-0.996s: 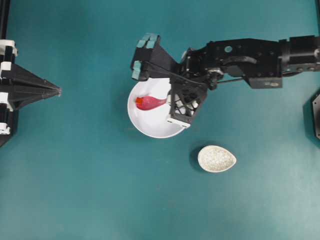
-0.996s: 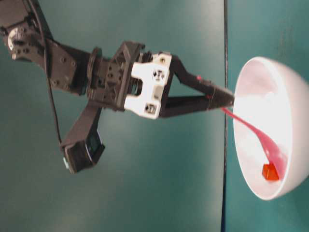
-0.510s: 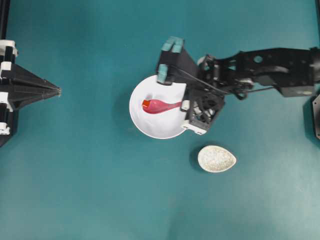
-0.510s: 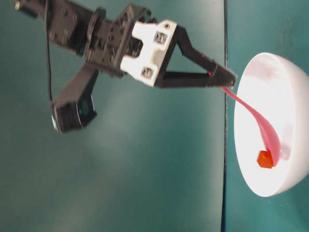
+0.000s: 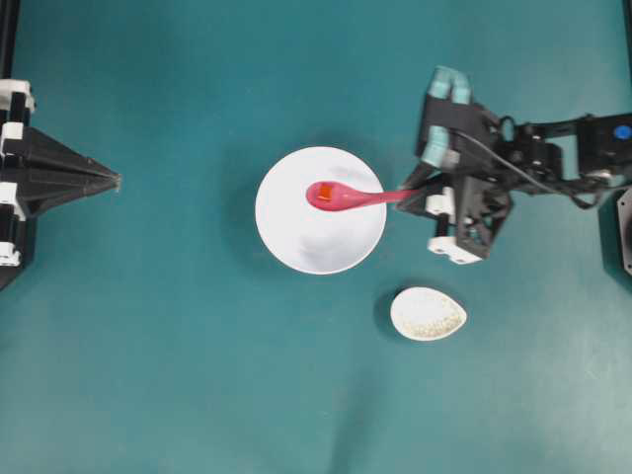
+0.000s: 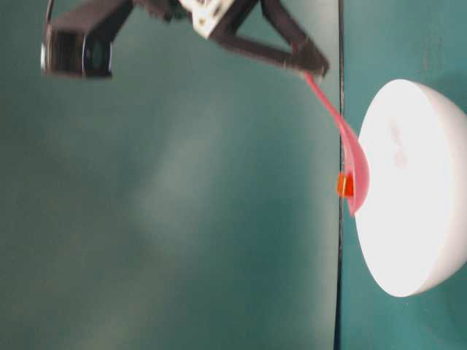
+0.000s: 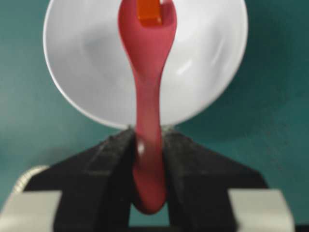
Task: Grip the spoon and scoop the red block from the bowl with right arm.
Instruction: 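Lift the spoon carrying the red cube up out of the bowl, then hold the loaded spoon steady above the bowl with the right gripper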
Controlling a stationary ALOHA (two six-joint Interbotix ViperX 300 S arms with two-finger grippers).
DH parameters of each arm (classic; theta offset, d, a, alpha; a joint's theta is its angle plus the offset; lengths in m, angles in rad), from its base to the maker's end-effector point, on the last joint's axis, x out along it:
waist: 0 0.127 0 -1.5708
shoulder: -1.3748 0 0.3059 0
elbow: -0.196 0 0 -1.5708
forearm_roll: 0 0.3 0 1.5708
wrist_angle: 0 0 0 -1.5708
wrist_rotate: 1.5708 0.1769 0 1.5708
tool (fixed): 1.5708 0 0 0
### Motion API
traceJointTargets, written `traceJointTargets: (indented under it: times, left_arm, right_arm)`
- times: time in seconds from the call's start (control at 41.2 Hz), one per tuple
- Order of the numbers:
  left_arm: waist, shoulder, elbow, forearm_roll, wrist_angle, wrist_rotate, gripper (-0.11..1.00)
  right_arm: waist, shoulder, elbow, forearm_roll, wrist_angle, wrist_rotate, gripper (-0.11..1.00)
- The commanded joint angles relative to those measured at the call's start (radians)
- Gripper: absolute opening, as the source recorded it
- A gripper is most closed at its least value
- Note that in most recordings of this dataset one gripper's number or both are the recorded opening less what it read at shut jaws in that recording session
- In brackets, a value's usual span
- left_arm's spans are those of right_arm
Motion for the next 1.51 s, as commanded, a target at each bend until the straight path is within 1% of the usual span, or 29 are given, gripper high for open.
traceJointTargets:
  times: [0.0,0.024,0.097,0.17,0.219,0.316,0.632,0.705,1.045,1.482]
  left_arm:
    - [0.002,0.008,-0.008,0.002,0.003,0.003,0.0]
    - [0.002,0.009,-0.008,0.0,0.006,0.003,0.0]
    - [0.002,0.009,-0.008,0.002,0.012,0.002,0.0]
    - [0.002,0.009,-0.008,0.002,0.018,0.002,0.0]
    - [0.002,0.009,-0.008,0.002,0.023,0.002,0.0]
    - [0.002,0.009,-0.009,0.002,0.029,0.0,0.0]
    - [0.002,0.003,-0.009,0.002,0.041,-0.005,0.0]
    - [0.002,0.003,-0.009,0.002,0.044,-0.006,0.0]
    - [0.002,0.002,-0.014,0.002,0.044,-0.006,0.0]
    - [0.002,0.002,-0.018,0.002,0.04,-0.009,0.0]
  right_arm:
    - [0.005,-0.06,0.021,-0.044,-0.028,0.0,0.22]
    - [0.005,-0.071,0.028,-0.063,-0.029,0.0,0.22]
    - [0.005,-0.092,0.037,-0.098,-0.026,0.0,0.22]
    - [0.005,-0.106,0.035,-0.118,-0.015,0.003,0.22]
    - [0.003,-0.115,0.025,-0.123,-0.003,0.003,0.22]
    - [0.003,-0.129,-0.005,-0.123,0.021,0.011,0.22]
    - [0.005,-0.138,-0.164,-0.121,0.109,0.015,0.22]
    - [0.003,-0.138,-0.179,-0.121,0.115,0.015,0.22]
    - [0.003,-0.137,-0.184,-0.112,0.118,0.021,0.22]
    - [0.003,-0.137,-0.184,-0.112,0.133,0.023,0.22]
